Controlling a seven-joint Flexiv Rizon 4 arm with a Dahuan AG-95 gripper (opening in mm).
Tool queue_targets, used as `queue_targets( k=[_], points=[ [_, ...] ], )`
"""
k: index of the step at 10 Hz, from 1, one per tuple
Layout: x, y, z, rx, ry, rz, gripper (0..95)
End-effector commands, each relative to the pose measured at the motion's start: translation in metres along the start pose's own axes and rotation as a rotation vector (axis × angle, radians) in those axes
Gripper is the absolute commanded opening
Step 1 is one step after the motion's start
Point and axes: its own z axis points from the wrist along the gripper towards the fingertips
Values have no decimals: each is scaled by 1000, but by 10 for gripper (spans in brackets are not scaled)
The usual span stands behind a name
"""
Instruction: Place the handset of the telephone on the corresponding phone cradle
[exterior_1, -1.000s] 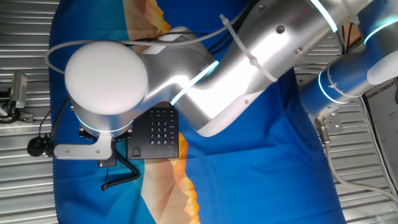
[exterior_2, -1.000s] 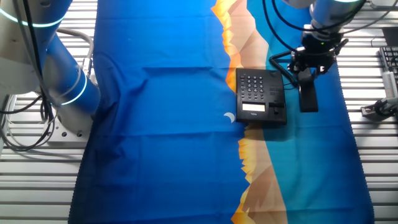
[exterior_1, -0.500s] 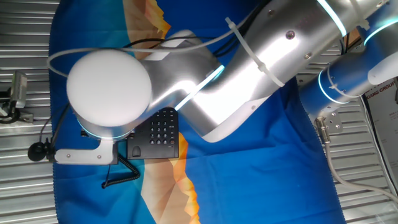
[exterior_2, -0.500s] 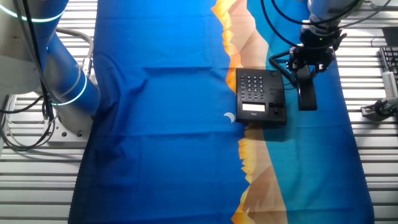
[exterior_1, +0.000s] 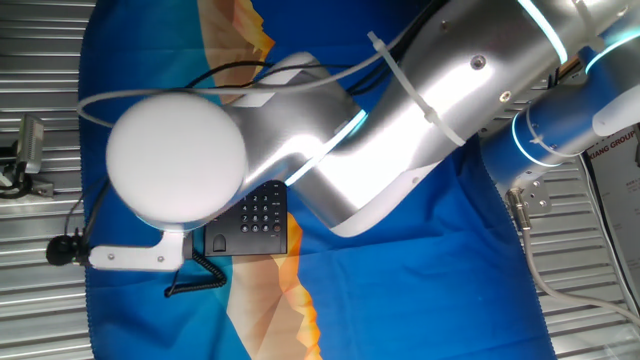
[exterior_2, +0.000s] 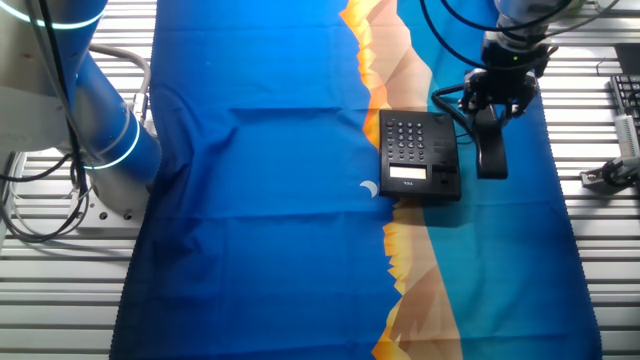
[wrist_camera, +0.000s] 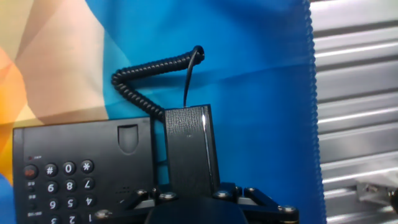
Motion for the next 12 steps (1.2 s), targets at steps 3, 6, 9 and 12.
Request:
queue_targets(
  k=[3,6,9,12],
  points=[
    [6,4,-2,-1,-14,-17,0],
    [11,8,-3,-5,-20,-4,0],
    [11,8,-3,-8,-25,9,0],
    [11,8,-3,-10,-29,-1,0]
  ],
)
